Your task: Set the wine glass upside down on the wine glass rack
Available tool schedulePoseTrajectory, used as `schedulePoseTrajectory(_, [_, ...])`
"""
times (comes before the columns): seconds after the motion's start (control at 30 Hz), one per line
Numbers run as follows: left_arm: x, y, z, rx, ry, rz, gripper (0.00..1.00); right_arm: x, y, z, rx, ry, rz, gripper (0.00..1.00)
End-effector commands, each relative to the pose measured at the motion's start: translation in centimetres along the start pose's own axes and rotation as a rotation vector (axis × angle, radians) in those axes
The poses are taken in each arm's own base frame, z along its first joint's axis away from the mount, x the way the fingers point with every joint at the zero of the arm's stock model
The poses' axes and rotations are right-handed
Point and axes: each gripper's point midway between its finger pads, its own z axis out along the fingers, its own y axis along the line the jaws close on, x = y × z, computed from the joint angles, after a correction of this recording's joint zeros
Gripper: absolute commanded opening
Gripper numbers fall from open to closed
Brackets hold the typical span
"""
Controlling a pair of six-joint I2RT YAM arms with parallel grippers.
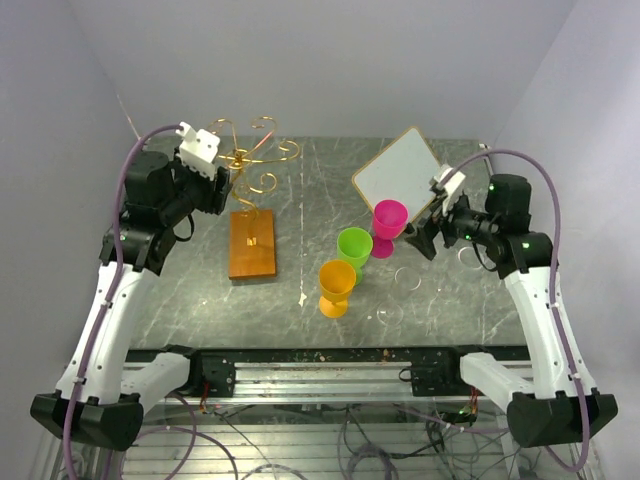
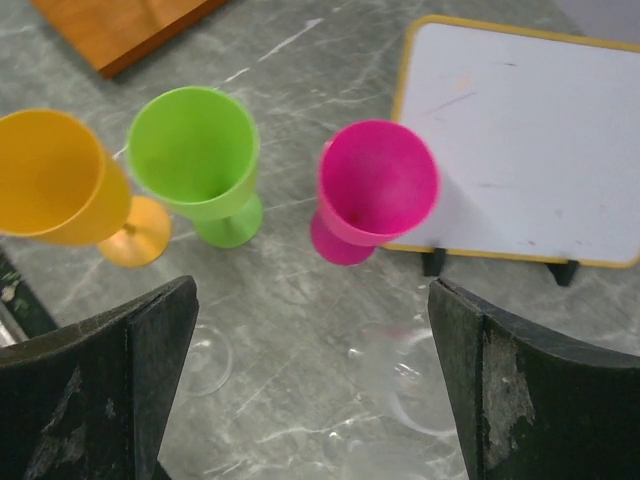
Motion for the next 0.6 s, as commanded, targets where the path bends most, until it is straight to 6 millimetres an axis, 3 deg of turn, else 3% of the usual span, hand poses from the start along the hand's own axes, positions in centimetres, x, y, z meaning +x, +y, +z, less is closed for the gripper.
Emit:
schedulePoseTrajectory(0.0, [2.8, 0.4, 1.4, -0.021, 0.072, 0.000, 0.22, 1.1, 3.8, -0.1, -0.115, 0.091, -0.073, 0.98])
schedulePoseTrajectory(0.2, [3.6, -0.1, -0.4, -0.031, 0.039, 0.035, 0.29, 2.5, 6.7, 0.4, -0.189, 0.171, -0.100, 0.92])
schedulePoseTrajectory(0.4, [5.3, -0.7, -0.5, -0.002, 0.080, 0.059, 0.39, 3.9, 7.4, 0.2, -0.213, 0.228, -0.096, 0.83])
schedulePoseTrajectory(0.57, [5.1, -0.8, -0.6, 0.006, 0.094, 0.048, 0.47, 4.3, 7.7, -0.3, -0.217, 0.251, -0.099, 0.78])
